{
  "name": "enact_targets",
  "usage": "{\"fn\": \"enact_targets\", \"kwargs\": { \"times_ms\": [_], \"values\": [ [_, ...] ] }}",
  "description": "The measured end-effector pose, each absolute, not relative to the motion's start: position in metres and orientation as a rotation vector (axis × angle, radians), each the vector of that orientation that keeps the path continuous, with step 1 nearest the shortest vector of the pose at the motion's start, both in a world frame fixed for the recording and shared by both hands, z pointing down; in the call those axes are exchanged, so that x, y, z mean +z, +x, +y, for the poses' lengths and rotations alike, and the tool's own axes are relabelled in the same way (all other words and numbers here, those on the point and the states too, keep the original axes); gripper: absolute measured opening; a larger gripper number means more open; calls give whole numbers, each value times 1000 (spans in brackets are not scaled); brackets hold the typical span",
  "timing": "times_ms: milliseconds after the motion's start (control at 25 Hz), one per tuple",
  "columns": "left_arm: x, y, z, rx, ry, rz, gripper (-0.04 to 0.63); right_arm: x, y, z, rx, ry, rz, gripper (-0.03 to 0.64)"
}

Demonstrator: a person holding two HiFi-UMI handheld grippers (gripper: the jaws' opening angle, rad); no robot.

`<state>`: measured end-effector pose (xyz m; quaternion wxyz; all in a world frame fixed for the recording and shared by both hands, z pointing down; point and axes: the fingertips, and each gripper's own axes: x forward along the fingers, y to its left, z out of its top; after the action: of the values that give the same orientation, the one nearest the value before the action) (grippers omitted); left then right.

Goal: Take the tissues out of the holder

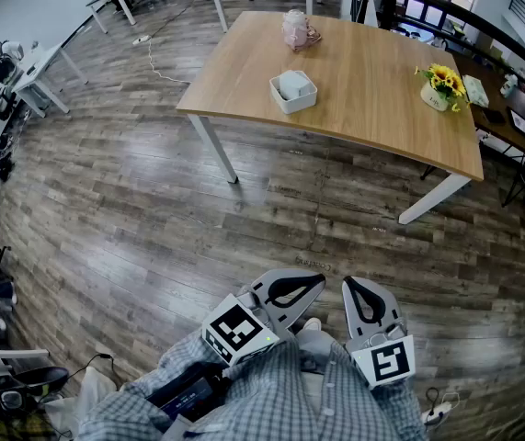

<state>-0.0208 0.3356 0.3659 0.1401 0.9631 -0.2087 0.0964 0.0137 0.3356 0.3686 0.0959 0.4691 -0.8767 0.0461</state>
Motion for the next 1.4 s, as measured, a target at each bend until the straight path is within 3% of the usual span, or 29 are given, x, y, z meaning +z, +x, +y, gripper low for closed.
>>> {"fn": "enact_targets", "kwargs": {
  "times_ms": [1400],
  "values": [
    [362,-52,322,237,2816,-558,6,365,-7,319,152,1516,-2539,12]
  ]
}}
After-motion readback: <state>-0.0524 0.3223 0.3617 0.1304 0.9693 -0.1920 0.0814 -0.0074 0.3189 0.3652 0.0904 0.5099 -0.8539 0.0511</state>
